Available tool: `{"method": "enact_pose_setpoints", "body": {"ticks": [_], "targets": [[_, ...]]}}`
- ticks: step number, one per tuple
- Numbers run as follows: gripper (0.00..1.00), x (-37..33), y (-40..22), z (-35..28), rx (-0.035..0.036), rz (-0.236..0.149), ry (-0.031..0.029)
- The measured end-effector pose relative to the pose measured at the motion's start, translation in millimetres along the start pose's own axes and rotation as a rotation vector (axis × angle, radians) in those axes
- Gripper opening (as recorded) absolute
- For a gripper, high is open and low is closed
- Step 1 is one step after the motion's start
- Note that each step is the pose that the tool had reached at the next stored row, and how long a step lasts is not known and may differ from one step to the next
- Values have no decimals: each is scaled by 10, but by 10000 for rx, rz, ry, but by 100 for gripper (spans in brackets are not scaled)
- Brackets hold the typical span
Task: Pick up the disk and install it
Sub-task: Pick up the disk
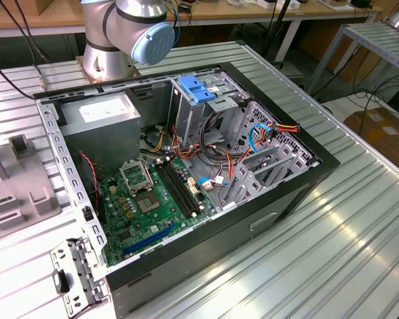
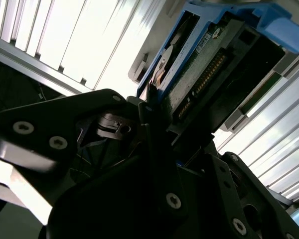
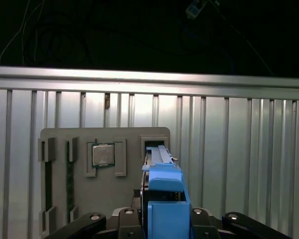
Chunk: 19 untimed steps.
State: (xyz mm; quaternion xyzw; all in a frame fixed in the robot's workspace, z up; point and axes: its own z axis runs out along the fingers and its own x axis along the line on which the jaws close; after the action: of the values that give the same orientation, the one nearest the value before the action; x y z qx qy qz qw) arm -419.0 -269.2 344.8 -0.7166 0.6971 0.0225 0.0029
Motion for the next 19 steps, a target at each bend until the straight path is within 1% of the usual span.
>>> {"method": "enact_pose_setpoints", "body": {"ticks": [11,14,19], "targets": [[36,-2,1,-45,-1,0,0],[36,-3,2,-82,0,0,0],[36,-4,3,-107,0,0,0]]}}
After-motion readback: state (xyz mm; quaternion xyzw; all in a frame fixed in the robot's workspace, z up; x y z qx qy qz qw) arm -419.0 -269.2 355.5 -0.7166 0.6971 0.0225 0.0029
